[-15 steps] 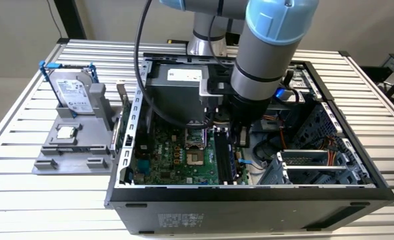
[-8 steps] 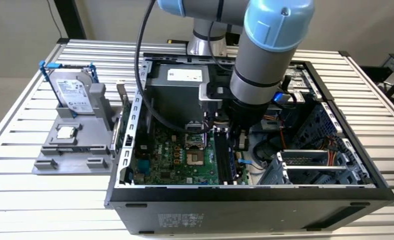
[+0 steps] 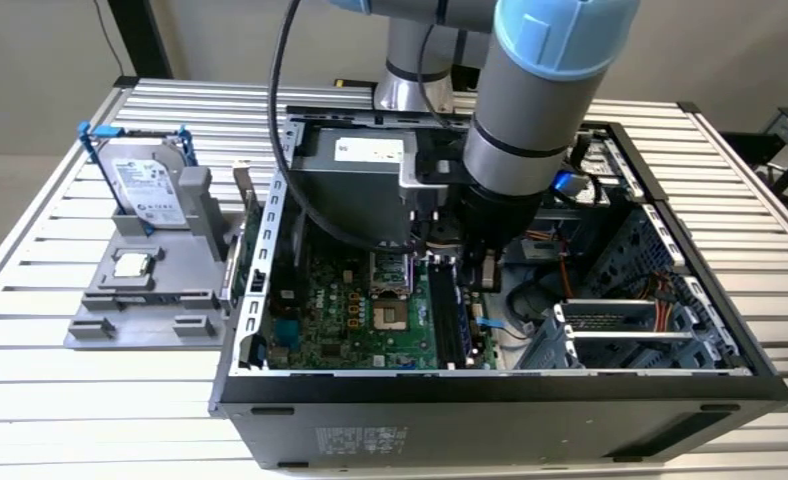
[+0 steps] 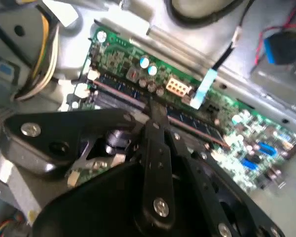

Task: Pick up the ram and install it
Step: 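Press down the ram until it locks into place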

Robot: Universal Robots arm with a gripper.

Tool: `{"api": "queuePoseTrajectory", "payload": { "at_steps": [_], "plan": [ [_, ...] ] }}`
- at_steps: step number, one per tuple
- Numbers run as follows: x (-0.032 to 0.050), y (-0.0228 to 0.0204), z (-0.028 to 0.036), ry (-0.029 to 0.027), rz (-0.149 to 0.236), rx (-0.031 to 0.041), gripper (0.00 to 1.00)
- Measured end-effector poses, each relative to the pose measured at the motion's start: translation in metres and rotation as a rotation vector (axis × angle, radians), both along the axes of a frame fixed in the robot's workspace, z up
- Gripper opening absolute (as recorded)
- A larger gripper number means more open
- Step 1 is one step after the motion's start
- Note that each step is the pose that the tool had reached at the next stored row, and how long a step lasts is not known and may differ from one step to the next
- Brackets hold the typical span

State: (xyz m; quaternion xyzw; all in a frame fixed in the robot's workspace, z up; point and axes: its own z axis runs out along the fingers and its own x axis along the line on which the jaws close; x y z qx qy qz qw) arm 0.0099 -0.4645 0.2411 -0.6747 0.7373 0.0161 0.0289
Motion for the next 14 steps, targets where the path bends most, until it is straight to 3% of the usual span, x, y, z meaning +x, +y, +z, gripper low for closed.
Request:
{"api": "queuePoseTrajectory", "payload": {
  "at_steps": [9, 14],
  "plan": [
    [0.0, 0.0, 0.0397, 0.0, 0.0, -0.0002, 0.0],
    [0.0, 0.0, 0.0406, 0.0011, 0.0, 0.0001, 0.0]
  ]
}}
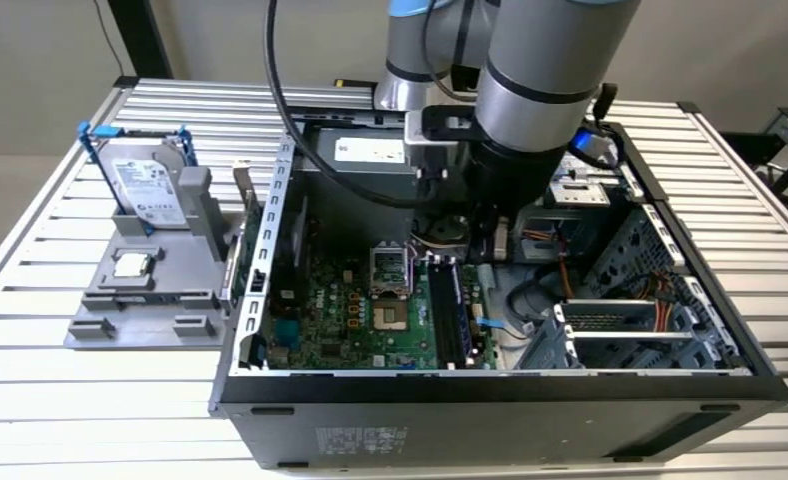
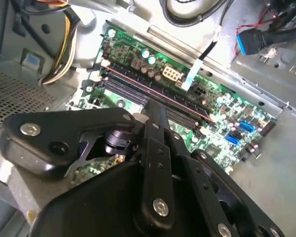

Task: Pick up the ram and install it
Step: 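Press down the ram until it locks into place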

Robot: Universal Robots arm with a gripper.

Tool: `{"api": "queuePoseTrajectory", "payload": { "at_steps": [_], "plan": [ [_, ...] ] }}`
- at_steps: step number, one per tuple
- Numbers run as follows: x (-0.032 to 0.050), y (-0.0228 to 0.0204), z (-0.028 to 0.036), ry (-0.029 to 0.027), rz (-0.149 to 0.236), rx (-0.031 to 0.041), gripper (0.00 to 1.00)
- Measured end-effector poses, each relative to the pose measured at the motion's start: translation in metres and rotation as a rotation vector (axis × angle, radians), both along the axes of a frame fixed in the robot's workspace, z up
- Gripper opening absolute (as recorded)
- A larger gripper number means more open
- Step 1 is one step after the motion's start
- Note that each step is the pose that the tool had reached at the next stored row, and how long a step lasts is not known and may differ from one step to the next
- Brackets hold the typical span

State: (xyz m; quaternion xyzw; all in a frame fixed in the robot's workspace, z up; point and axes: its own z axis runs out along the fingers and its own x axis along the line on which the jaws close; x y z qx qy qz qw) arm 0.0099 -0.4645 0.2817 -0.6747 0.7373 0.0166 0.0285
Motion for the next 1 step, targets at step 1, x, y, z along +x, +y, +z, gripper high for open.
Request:
{"api": "queuePoseTrajectory", "payload": {
  "at_steps": [1],
  "plan": [
    [0.0, 0.0, 0.0003, 0.0003, 0.0, -0.0003, 0.0]
  ]
}}
